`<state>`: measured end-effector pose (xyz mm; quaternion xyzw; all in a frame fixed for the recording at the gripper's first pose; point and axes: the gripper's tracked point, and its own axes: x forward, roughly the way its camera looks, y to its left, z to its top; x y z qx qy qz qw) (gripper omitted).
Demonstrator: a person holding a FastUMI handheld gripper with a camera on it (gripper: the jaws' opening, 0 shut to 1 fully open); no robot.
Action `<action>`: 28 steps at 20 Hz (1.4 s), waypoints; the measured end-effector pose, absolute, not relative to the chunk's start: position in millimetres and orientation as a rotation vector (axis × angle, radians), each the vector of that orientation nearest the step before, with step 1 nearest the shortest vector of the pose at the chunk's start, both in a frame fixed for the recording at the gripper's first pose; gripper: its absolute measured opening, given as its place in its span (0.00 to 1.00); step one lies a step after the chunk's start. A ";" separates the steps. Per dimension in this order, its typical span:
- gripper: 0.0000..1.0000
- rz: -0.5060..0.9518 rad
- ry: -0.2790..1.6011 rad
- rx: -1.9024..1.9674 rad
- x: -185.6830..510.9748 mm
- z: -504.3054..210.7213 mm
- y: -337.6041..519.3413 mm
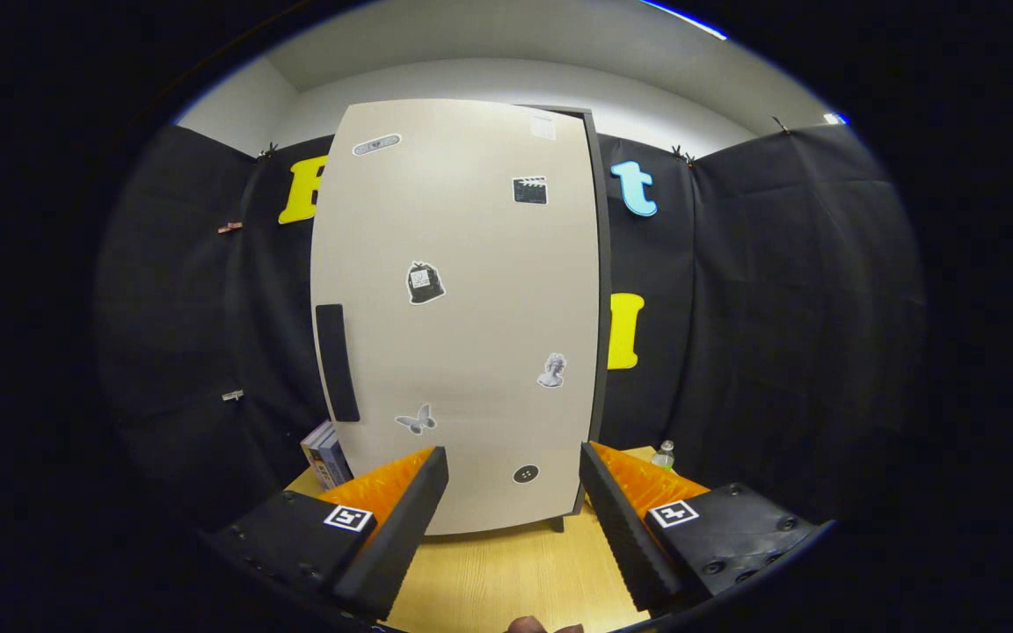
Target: Open the shoe cabinet door, grab the shoes and put them into the shoe cabinet, then close the shoe cabinet door.
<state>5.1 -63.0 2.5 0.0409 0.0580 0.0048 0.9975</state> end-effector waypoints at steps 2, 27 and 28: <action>0.98 0.007 0.115 0.084 4.3 2.6 -65.0; 0.98 0.016 0.116 0.088 1.8 2.6 -61.8; 0.98 0.014 0.117 0.089 2.2 2.1 -62.3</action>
